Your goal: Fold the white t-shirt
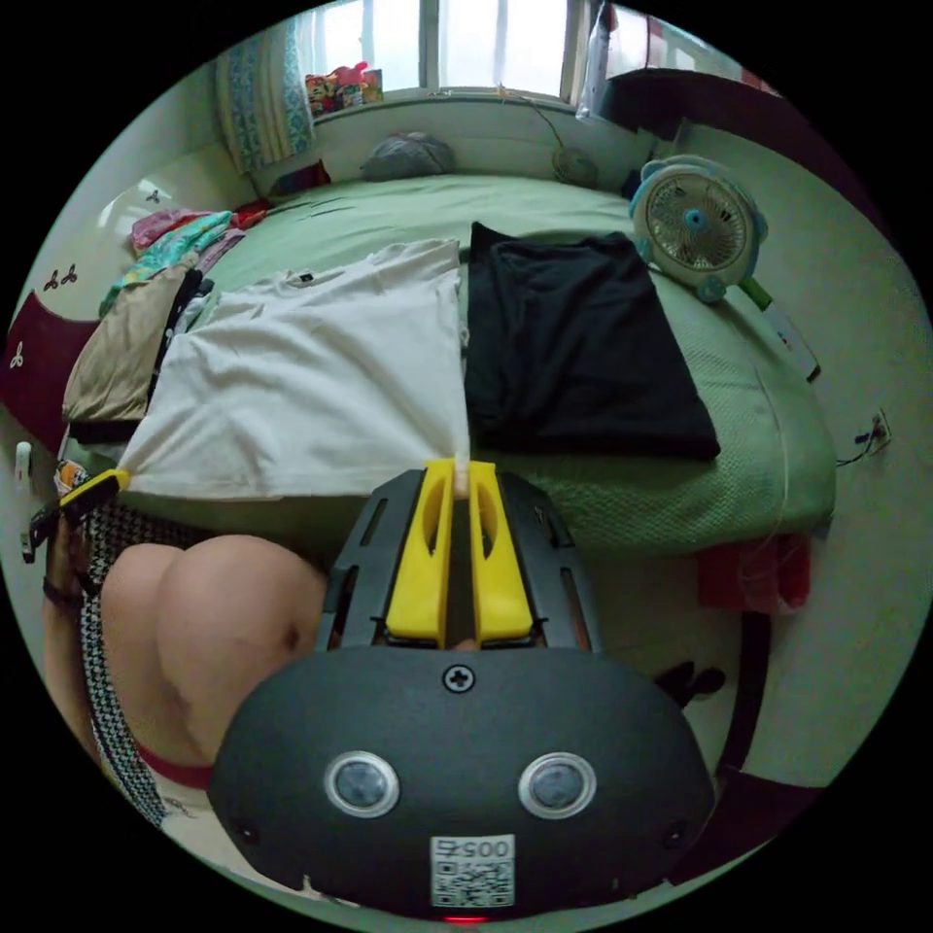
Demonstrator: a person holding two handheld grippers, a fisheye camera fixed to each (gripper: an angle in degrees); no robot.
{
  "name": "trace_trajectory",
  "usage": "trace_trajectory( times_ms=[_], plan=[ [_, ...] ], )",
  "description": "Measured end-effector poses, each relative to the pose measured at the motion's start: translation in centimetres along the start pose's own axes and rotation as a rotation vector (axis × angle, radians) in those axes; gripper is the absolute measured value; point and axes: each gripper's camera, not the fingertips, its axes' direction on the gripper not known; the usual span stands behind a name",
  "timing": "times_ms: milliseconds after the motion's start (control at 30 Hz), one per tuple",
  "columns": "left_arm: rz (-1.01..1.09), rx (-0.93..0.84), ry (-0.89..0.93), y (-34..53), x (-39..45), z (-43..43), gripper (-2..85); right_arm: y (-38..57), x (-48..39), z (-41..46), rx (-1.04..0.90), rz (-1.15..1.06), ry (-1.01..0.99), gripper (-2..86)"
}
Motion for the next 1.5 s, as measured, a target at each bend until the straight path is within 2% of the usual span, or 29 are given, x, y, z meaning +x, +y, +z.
trace_trajectory(
  times_ms=[333, 600, 833, 967, 1500],
  plan=[
    [0.003, 0.185, 0.02, 8.7, 0.6, -11.6, 0.6, 4.7, 0.8, -14.0, 0.132, -0.035, -0.022, -1.0],
    [-0.071, 0.18, 0.047, 15.8, -0.1, -15.9, 0.6, 10.2, 0.4, -17.9, 0.066, -0.028, -0.085, -1.0],
    [-0.084, 0.239, 0.047, 18.4, -0.5, -20.3, 0.6, 11.8, 0.0, -22.6, 0.081, -0.047, -0.108, -1.1],
    [-0.074, 0.228, 0.029, 18.3, -0.4, -21.1, 0.6, 11.1, 0.2, -23.2, 0.083, -0.03, -0.101, -1.1],
    [-0.126, 0.142, 0.028, 12.4, -2.1, -18.1, 0.4, 4.7, 0.3, -16.7, 0.012, 0.034, -0.09, -1.0]
  ],
)
